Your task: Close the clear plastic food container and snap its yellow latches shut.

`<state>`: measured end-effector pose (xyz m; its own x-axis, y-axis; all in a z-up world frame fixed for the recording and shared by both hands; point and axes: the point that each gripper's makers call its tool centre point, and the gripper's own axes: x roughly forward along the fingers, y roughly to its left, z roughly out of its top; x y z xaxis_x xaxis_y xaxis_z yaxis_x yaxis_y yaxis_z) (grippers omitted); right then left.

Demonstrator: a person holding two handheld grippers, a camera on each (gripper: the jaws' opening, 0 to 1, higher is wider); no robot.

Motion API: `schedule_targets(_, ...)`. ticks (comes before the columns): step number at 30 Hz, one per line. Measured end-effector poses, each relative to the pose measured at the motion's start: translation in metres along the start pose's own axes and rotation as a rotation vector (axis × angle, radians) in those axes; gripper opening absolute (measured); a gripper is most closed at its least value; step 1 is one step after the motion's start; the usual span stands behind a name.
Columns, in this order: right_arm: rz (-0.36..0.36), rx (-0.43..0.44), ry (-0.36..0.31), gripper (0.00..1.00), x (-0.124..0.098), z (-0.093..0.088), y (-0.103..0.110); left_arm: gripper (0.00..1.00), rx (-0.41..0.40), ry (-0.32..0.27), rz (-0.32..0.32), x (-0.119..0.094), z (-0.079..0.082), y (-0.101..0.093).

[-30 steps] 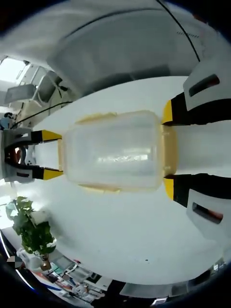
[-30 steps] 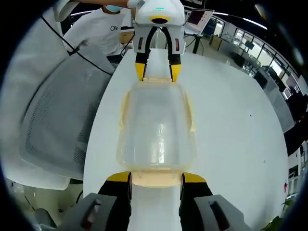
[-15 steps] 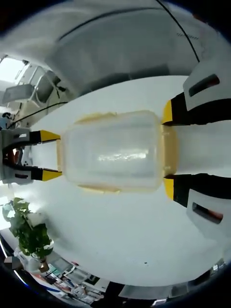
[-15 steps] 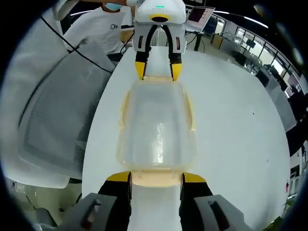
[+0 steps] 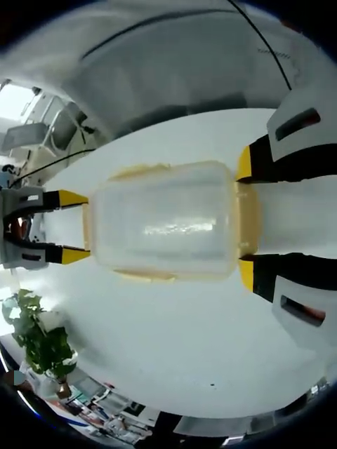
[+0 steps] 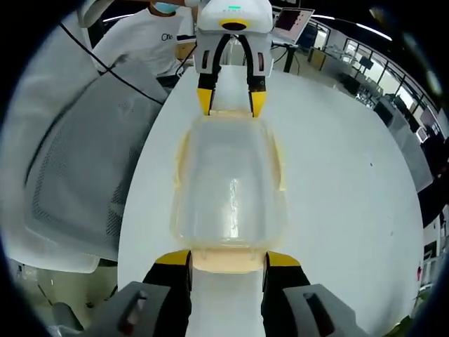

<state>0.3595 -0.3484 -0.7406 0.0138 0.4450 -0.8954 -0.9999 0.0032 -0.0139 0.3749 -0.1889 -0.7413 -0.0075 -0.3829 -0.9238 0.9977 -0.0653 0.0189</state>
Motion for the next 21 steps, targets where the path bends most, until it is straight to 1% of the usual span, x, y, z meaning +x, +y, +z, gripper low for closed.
schedule_targets(21,0.003,-0.003,0.009,0.37,0.0050,-0.0026,0.0007,0.37,-0.001,0.003,-0.009,0.0017,-0.0010,-0.0012)
